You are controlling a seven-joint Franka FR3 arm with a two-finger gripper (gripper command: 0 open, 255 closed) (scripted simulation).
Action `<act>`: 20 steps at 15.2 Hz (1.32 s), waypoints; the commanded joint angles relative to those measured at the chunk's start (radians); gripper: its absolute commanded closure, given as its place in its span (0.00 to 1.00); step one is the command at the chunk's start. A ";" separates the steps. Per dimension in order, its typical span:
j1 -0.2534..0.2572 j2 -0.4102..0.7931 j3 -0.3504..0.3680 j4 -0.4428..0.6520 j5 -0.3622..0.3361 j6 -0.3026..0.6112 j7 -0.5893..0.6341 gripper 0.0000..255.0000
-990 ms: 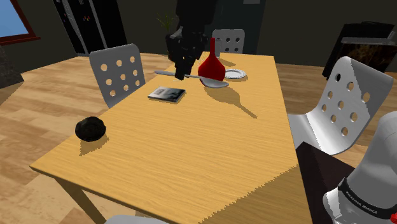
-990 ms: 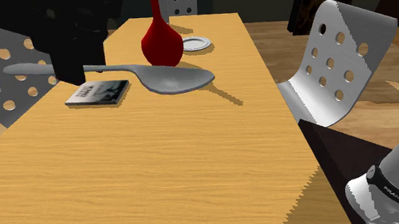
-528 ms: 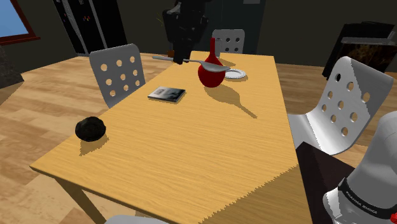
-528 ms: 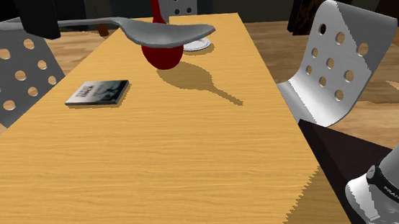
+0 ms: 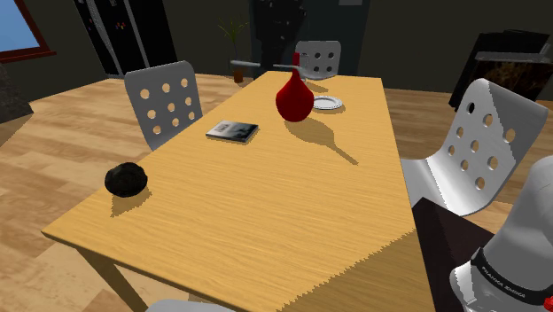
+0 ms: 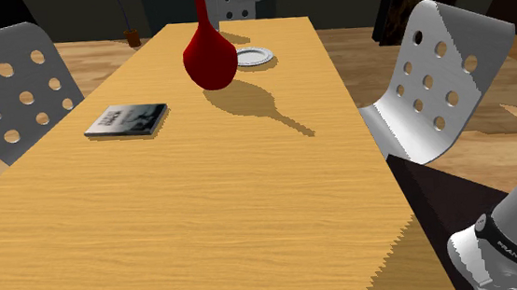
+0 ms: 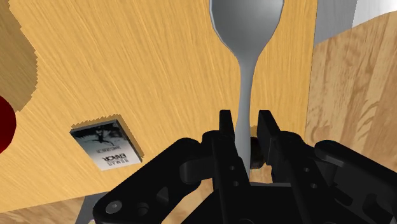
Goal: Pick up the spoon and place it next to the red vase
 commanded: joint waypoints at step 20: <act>-0.199 0.011 -0.327 0.016 0.067 -0.080 -0.521 1.00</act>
